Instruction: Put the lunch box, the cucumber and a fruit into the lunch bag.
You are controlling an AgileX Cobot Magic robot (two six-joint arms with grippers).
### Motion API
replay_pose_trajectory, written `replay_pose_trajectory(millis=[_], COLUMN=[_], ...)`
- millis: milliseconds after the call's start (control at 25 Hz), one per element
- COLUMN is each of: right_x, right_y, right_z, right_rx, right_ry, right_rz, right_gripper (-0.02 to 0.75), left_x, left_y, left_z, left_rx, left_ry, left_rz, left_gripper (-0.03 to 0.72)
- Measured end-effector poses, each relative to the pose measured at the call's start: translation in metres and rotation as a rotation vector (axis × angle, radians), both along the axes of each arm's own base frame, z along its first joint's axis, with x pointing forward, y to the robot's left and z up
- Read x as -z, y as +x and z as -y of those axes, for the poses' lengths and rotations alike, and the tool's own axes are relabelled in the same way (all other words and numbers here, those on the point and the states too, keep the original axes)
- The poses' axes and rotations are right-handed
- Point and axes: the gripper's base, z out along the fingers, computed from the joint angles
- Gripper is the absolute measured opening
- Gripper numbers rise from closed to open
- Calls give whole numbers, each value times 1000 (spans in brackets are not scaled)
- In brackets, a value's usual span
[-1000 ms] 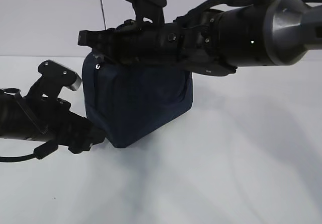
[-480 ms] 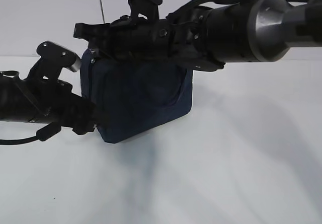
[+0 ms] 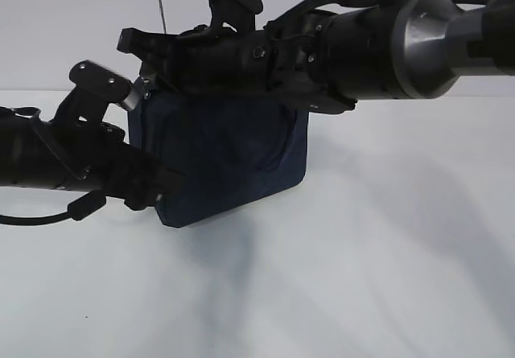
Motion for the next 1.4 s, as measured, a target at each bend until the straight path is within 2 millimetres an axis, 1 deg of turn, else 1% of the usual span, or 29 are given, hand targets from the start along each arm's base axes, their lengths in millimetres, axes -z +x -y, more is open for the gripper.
replay_pose_trajectory(millis=[280,400,480,560,600,720,760,800,880,1040,1400], right_x=[0,0,0,0,0,1,1,1,1,2,3], right_y=[0,0,0,0,0,0,0,0,0,0,13], right_z=[0,0,0,0,0,0,0,0,0,1,16], right_rx=[5,5,6,5,4,2,0,0,-2,-7,40], right_ry=[18,18,19,18,16,1,-6,-10,-15,-41,-76], right_rz=[-15,-15,-18,-17,-15,-8,-4,-2,1,17,23], right_gripper=[20,20,20,20,20,20,20,20,20,20,20], left_x=[-1,7,9,9,9,9,9,9,10,11,11], left_y=[18,19,20,20,20,19,19,19,20,21,22], left_z=[9,9,9,9,9,10,10,10,10,8,7], left_rx=[0,1,0,0,0,8,8,8,6,-13,-24], left_ry=[-8,3,7,7,7,-1,-1,-1,1,22,33], left_rz=[17,-4,-10,-10,-10,-11,-11,-11,-12,-10,-7], left_gripper=[501,498,472,403,342,118,72,46,25,17,15])
